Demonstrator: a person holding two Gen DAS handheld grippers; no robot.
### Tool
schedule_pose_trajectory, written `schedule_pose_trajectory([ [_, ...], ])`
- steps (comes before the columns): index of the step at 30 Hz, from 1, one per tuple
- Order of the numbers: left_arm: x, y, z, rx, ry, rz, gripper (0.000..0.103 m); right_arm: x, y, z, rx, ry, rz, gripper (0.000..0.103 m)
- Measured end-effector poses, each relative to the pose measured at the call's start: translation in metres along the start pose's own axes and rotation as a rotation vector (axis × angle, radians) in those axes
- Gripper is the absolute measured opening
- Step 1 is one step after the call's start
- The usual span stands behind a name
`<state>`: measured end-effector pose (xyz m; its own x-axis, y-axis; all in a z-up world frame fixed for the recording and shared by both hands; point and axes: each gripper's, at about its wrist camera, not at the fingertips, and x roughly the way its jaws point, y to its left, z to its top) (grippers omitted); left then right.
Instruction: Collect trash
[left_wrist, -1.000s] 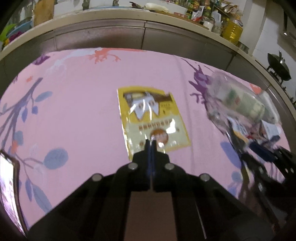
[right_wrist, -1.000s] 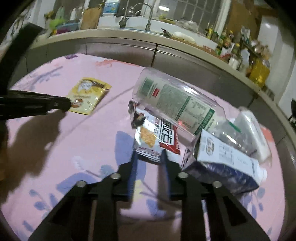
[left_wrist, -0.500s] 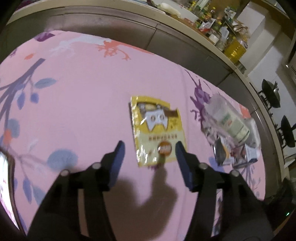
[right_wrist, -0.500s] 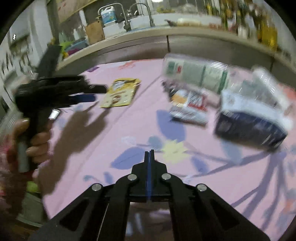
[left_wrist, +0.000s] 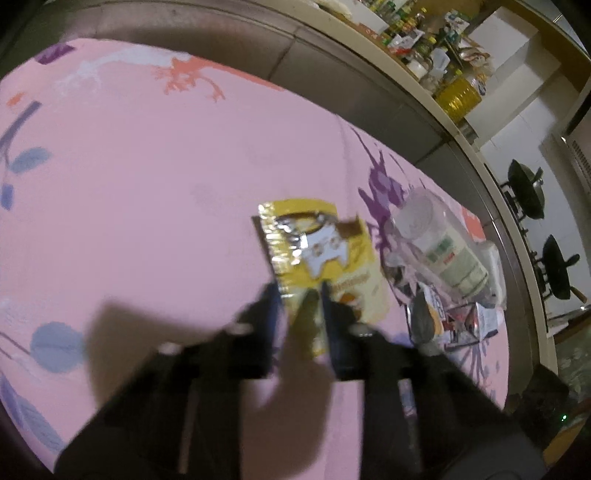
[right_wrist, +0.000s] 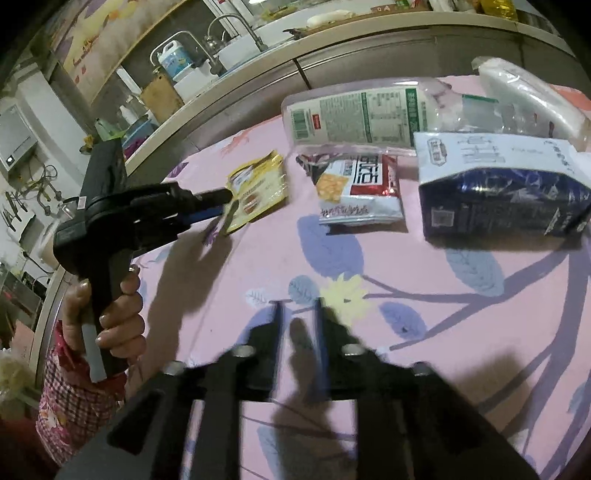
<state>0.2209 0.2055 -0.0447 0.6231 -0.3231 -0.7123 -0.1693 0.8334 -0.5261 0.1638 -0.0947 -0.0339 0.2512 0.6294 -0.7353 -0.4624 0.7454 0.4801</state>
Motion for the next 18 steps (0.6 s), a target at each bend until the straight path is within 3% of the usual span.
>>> schedule_pose_trajectory([
  [2, 0.0, -0.005, -0.005, 0.011, -0.005, -0.009, 0.001, 0.0, 0.005, 0.0, -0.015, -0.008, -0.004, 0.048],
  [3, -0.001, -0.006, -0.007, 0.017, -0.011, -0.011, 0.0, -0.001, 0.008, 0.0, -0.029, -0.013, -0.019, 0.05],
  [11, -0.021, -0.006, -0.025, -0.01, -0.043, -0.064, 0.0, -0.001, 0.014, 0.013, -0.162, -0.052, -0.141, 0.05],
  [18, -0.032, -0.009, -0.042, -0.013, -0.043, -0.097, 0.0, 0.011, 0.025, 0.037, -0.425, -0.076, -0.331, 0.049],
])
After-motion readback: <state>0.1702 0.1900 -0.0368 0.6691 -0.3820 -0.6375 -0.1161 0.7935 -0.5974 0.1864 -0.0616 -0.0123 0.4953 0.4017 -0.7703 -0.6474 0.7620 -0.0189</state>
